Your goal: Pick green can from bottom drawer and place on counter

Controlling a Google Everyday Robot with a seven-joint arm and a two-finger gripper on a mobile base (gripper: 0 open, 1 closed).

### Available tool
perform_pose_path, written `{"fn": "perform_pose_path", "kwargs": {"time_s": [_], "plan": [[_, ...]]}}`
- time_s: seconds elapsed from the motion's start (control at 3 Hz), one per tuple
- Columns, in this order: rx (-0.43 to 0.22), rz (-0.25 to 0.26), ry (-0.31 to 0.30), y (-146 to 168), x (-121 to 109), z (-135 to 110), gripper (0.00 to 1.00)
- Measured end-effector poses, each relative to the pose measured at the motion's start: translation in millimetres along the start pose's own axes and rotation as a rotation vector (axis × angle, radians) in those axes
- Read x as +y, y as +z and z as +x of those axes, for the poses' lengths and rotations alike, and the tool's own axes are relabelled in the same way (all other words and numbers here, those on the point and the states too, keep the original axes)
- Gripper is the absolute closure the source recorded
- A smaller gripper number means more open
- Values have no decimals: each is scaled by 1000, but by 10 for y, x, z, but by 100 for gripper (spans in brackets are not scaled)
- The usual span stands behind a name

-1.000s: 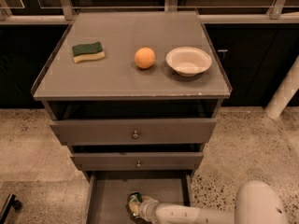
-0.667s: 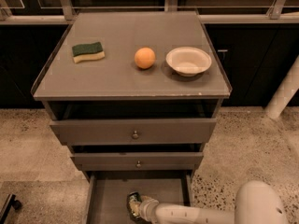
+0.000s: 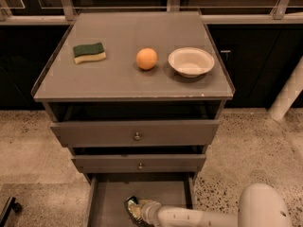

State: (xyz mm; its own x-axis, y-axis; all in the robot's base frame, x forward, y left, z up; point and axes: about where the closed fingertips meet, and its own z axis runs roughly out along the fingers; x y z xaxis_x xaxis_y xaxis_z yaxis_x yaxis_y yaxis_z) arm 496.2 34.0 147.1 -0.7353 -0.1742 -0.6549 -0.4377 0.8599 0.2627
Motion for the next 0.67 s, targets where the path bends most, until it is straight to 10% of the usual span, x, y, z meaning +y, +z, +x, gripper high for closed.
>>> {"fn": "perform_pose_path", "kwargs": {"time_s": [0.67], "plan": [[-23,-58,3,-67,12,-29,100]]}}
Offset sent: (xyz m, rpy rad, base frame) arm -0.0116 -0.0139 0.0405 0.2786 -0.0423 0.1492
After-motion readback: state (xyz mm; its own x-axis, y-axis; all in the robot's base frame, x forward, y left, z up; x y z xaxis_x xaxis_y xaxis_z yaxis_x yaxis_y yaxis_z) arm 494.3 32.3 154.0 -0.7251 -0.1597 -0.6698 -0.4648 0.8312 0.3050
